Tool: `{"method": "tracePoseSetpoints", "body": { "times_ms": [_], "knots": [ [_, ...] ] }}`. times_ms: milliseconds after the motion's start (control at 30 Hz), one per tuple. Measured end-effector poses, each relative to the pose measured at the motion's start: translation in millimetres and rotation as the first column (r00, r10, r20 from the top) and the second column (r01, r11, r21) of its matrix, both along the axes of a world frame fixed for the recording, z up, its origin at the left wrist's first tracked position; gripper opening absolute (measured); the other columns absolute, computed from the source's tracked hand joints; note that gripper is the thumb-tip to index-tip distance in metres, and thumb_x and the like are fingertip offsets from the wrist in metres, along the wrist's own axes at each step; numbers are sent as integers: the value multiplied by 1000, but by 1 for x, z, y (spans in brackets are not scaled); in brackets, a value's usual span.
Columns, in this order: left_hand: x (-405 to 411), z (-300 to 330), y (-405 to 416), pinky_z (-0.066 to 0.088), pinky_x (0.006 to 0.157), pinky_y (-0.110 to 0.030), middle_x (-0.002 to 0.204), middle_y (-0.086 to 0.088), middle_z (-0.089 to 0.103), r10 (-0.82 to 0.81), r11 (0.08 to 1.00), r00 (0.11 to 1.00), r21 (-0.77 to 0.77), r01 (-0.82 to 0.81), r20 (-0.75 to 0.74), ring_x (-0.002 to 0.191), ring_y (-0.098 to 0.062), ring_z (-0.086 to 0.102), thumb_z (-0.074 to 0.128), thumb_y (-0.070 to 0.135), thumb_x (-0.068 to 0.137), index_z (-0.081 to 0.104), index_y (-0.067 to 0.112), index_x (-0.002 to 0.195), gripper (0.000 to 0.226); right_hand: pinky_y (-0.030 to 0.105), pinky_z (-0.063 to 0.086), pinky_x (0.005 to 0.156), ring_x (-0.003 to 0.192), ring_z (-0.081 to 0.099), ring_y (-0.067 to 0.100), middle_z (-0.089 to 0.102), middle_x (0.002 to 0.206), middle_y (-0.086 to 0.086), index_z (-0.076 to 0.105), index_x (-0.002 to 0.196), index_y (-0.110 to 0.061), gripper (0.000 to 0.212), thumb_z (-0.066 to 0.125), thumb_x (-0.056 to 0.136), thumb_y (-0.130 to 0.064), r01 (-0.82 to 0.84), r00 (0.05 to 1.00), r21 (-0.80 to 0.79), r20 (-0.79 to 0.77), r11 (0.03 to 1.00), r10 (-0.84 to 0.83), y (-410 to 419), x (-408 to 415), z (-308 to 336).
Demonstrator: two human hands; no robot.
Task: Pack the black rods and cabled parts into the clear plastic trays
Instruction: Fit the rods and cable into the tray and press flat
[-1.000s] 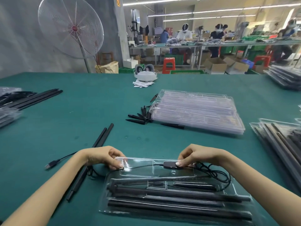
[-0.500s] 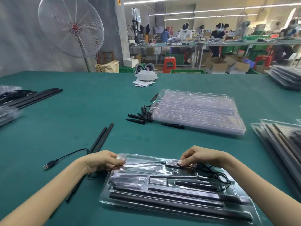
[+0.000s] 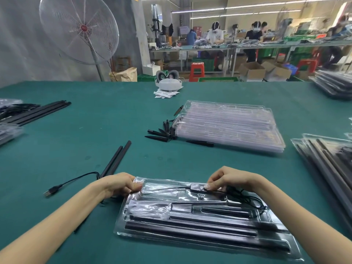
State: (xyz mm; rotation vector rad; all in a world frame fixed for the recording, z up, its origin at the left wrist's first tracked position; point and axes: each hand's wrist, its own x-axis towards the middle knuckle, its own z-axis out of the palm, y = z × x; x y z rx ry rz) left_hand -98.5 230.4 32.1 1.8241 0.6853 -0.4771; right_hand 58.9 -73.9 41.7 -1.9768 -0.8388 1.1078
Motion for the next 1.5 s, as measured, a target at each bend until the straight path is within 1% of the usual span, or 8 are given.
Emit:
{"method": "tracePoseSetpoints", "body": {
  "times_ms": [200,400,1067,1167,1233,1300,1400,1500],
  "knots": [
    [-8,9,-5,40,51,-8,65,12,65,-52,997,995,65,47,87,53,0,53,64,32,89,66,14,83,19,17,43,55,54,53,8,64,62,-9,73,75,-20,14,70,84,-30,9,1000,1,-4,1000,-9,-1,1,0],
    [-28,18,4,41,83,-24,89,2,69,-220,953,973,228,198,75,82,-13,61,82,73,37,62,14,107,93,18,41,55,57,52,11,63,66,-4,74,78,-17,15,72,81,-32,16,1000,16,-16,1000,-16,-2,7,-7],
    [-22,15,-14,39,59,-16,63,7,56,-261,924,961,266,275,-88,58,-4,52,85,16,61,42,12,77,46,18,38,57,57,52,3,65,66,-9,75,70,-21,14,76,78,-33,44,999,44,-2,998,-44,1,11,-14],
    [-17,34,-24,41,66,-14,84,6,61,-307,829,922,410,380,-234,74,-5,56,81,25,74,49,8,96,43,15,39,56,52,53,-3,65,61,-12,73,71,-21,13,73,81,-29,44,999,42,15,998,-45,2,7,-10],
    [-9,45,-32,38,96,-26,130,-3,44,-345,605,874,631,486,-343,116,-17,47,78,46,72,25,9,139,93,12,39,54,52,54,-6,65,58,-14,71,70,-22,15,72,83,-29,37,998,40,54,999,-39,3,5,-9],
    [3,53,-50,23,109,-40,143,-3,23,-394,447,900,815,367,-189,134,-22,28,74,57,70,3,24,148,110,10,37,56,53,52,-7,63,57,-16,69,67,-24,18,71,84,-30,22,992,28,120,999,-25,4,3,-9],
    [31,50,-91,29,110,-37,137,1,40,-509,659,834,720,219,213,128,-14,39,67,50,81,31,27,140,73,14,35,59,53,48,-5,58,55,-14,65,65,-24,23,68,87,-28,-29,981,1,191,1000,28,6,1,-6],
    [56,36,-134,39,103,-32,128,-1,55,-630,632,768,652,419,118,119,-15,51,65,49,84,52,20,130,55,20,31,56,54,40,3,50,60,-4,61,66,-21,25,66,89,-29,-53,967,-7,249,999,53,5,-1,-1]
  ]
}}
